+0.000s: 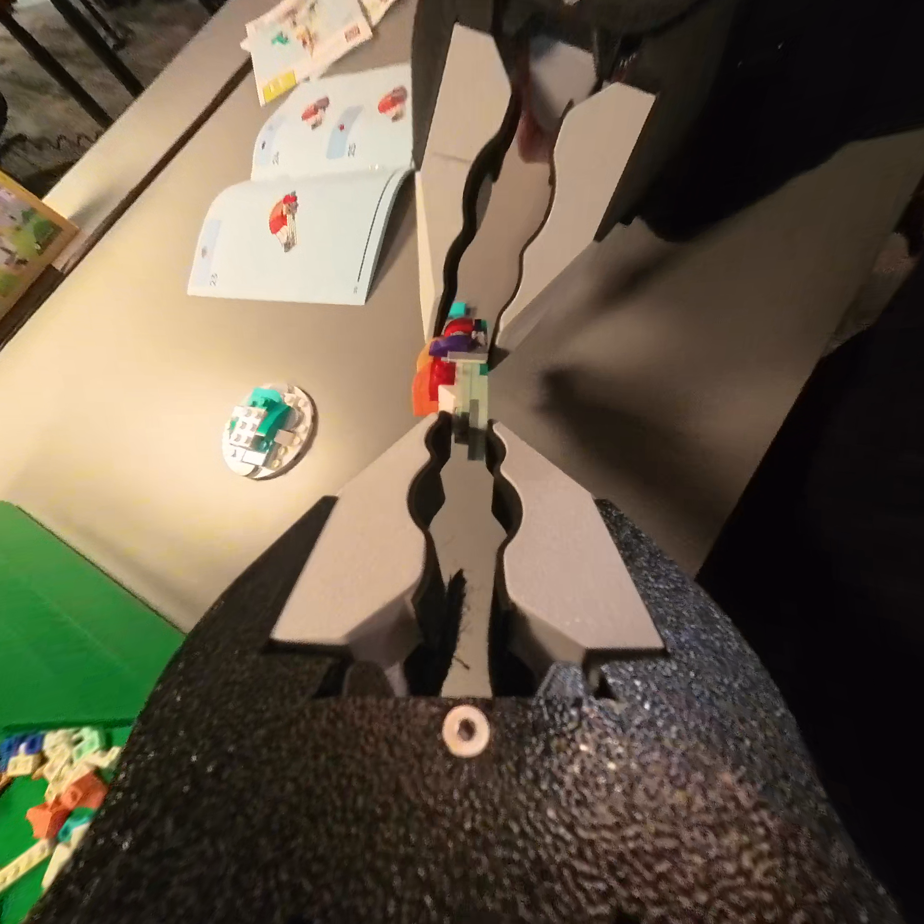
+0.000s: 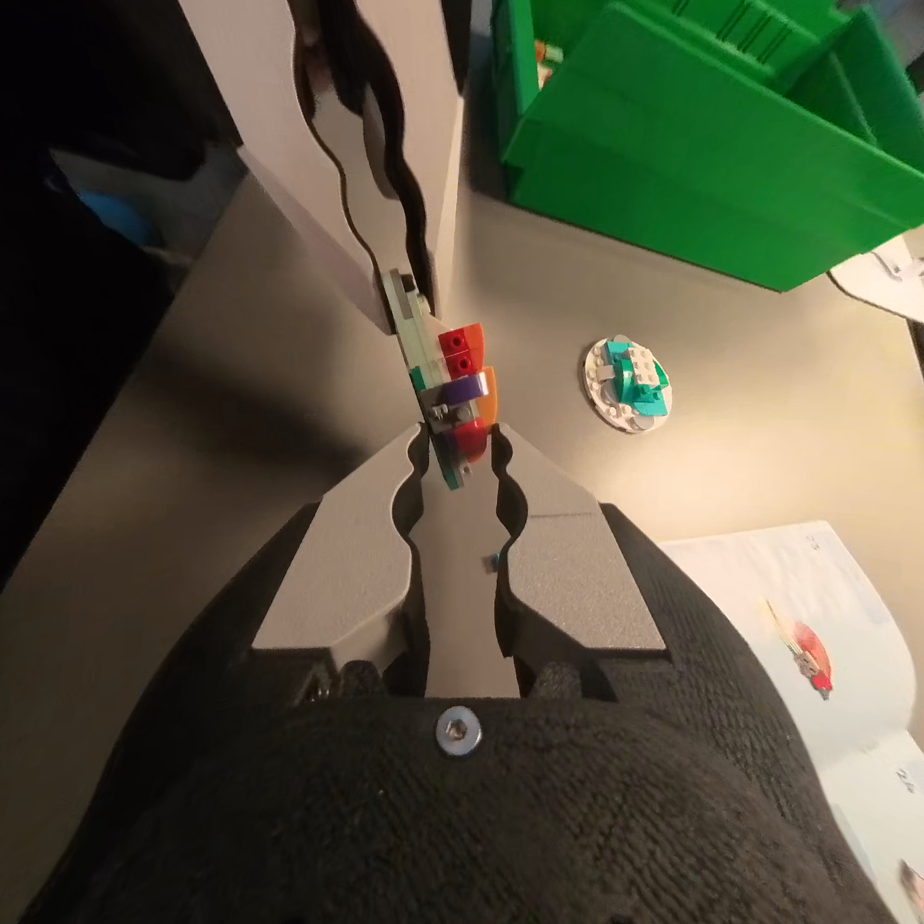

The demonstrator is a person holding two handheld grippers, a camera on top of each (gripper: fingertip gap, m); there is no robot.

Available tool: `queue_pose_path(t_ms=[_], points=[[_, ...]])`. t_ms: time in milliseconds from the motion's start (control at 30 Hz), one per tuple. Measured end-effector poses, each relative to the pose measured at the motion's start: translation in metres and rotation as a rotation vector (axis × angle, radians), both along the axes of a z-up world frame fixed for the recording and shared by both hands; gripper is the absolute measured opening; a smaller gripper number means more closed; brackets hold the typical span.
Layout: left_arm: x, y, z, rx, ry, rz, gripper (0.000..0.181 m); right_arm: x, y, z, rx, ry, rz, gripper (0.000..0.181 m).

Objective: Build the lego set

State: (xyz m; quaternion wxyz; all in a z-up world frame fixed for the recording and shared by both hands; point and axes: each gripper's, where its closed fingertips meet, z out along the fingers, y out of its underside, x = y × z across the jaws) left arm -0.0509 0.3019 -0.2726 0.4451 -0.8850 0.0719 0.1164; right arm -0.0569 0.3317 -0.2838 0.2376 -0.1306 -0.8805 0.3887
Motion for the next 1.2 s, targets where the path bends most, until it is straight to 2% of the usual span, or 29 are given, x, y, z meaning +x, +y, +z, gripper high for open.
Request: queue_pose_path(t_ms=[267,533,800,900,1200], points=[[0.018,0.008,0.020,0.194,0.005,-0.142,0.012,0.008,-0.003,0.001,-0.119,0.009,0.077,0.022],[0.020,0.010,0.018,0.212,-0.030,-0.149,0.012,0.009,-0.002,-0.002,-0.146,-0.002,0.090,0.022],[0.029,0.011,0.043,0.386,-0.150,-0.197,0.013,0.019,-0.009,0.017,-0.310,-0.050,0.135,0.022],[0.027,0.012,0.046,0.414,-0.128,-0.181,0.018,0.020,-0.010,0.024,-0.342,-0.050,0.144,0.022],[0.032,0.011,0.057,0.482,-0.121,-0.216,0.016,0.023,-0.014,0.031,-0.379,-0.061,0.169,0.021]])
